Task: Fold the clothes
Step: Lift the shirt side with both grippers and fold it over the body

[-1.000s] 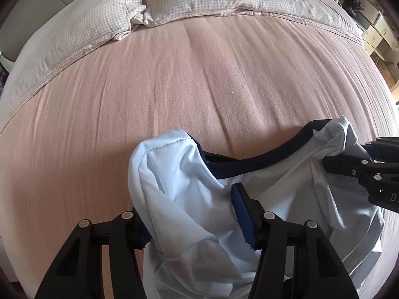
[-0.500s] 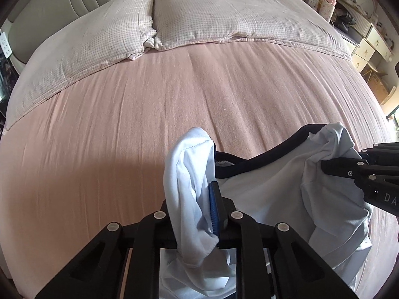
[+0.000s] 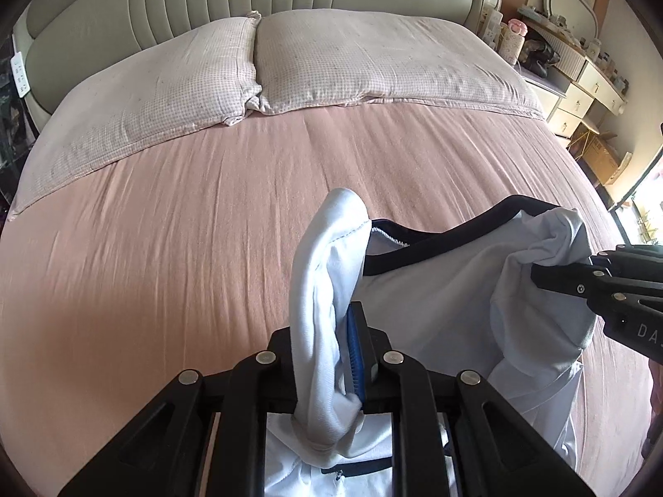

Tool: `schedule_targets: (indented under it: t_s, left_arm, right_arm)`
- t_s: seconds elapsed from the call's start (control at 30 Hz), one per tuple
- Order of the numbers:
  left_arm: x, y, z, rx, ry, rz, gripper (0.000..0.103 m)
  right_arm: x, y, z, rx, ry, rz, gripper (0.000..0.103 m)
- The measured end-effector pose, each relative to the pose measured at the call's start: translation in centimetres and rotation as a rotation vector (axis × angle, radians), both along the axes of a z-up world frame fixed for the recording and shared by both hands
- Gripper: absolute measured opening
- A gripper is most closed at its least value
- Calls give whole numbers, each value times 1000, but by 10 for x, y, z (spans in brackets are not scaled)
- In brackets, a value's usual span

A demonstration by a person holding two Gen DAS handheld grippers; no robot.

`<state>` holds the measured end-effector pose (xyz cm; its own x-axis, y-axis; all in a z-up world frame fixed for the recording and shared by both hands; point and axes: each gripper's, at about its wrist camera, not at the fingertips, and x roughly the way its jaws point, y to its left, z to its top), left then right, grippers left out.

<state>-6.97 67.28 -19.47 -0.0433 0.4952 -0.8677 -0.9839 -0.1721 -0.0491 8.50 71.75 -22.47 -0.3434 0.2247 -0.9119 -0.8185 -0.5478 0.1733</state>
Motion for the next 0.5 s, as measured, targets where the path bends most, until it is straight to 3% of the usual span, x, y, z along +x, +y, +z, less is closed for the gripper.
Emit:
schedule_targets:
  t_s: [0.5]
  left_arm:
    - [34, -108, 17, 94, -32, 70, 15]
  right_arm:
    - [34, -91, 39, 92, 44, 28, 7]
